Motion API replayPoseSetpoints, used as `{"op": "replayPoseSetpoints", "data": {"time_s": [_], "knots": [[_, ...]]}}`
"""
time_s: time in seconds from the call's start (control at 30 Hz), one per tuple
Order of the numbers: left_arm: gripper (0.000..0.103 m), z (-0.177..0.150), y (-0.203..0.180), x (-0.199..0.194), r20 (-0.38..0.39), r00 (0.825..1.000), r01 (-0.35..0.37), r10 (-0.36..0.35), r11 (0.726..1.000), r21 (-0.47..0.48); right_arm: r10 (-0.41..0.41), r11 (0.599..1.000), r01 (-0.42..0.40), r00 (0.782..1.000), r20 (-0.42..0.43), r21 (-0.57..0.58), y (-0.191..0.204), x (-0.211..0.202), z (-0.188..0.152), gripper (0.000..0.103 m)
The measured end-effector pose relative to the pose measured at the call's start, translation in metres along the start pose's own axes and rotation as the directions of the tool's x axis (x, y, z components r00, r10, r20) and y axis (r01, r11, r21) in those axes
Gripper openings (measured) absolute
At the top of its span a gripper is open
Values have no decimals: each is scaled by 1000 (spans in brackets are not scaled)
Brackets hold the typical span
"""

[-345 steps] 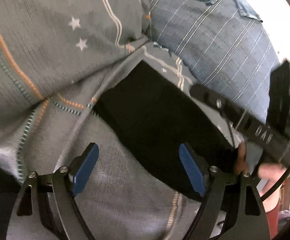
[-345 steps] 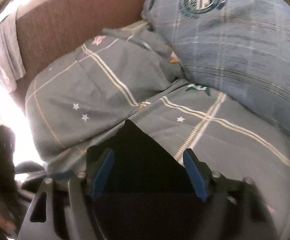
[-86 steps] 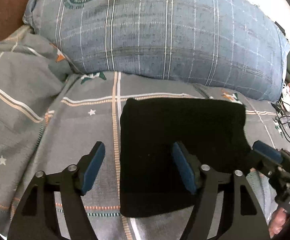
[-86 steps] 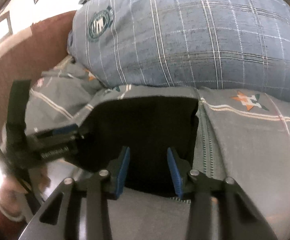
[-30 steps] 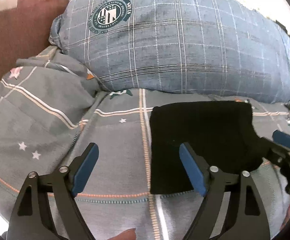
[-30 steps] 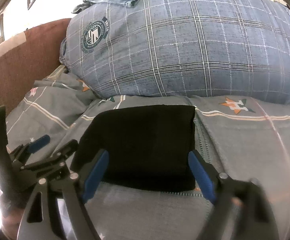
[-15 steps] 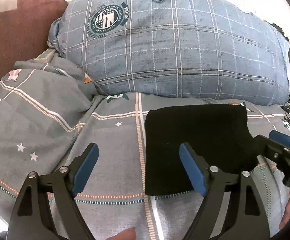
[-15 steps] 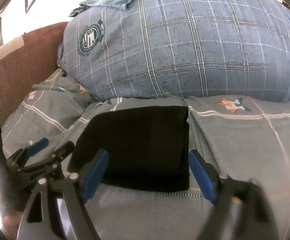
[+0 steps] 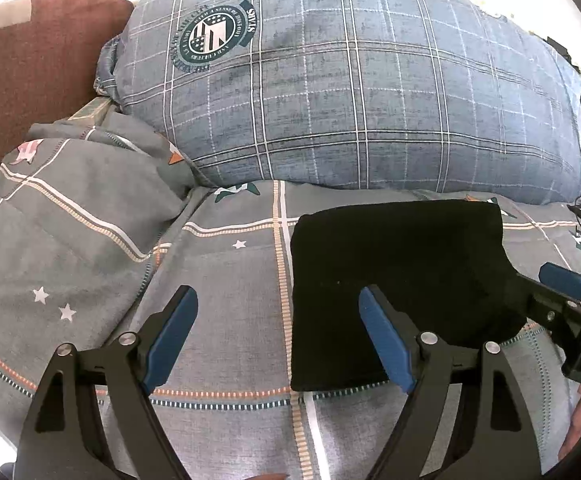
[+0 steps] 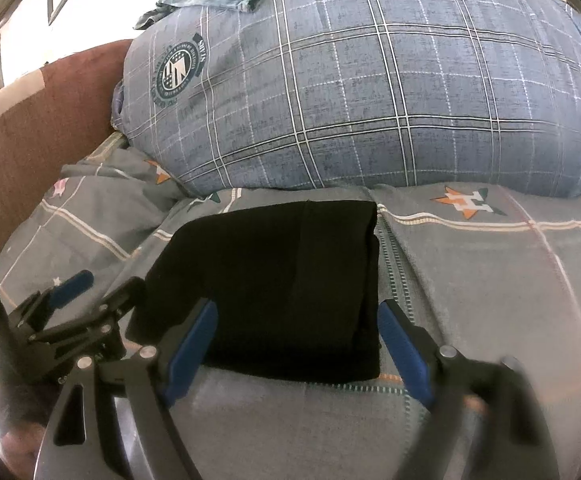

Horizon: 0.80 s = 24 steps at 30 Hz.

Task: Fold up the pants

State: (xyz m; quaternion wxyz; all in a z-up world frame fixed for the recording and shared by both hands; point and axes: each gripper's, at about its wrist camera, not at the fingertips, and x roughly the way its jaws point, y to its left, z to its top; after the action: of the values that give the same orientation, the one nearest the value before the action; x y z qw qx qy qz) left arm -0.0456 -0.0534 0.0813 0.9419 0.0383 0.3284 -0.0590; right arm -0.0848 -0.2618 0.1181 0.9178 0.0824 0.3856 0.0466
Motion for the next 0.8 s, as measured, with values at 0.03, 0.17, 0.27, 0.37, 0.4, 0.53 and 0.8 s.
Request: {"op": "replayPoseSetpoints", "data": {"time_s": [0.03,0.17,0.27,0.37,0.4,0.53,0.8], "knots": [[84,0,0,0,0,1000,0,0,1000,0,2,1000,-2,1000,0,3,-1,0,0,83],[84,0,0,0,4,1000,-3,3,1000,-2,4,1000,-4,1000,0,4,0,0,1,83],[84,0,0,-1,5,1000,-2,2,1000,-4,-2,1000,2,1000,3,-3,2,0,3,83],[84,0,1,0,3,1000,-2,2,1000,-8,3,1000,-3,1000,6,2,2,0,2,83],[84,0,1,0,4,1000,0,0,1000,-10,0,1000,0,1000,3,1,2,0,2,83],[84,0,2,0,5,1000,1,-1,1000,-10,-4,1000,4,1000,-1,1,2,1,2,83],[84,0,0,-1,5,1000,2,-2,1000,-8,-1,1000,1,1000,1,6,0,0,2,83]]}}
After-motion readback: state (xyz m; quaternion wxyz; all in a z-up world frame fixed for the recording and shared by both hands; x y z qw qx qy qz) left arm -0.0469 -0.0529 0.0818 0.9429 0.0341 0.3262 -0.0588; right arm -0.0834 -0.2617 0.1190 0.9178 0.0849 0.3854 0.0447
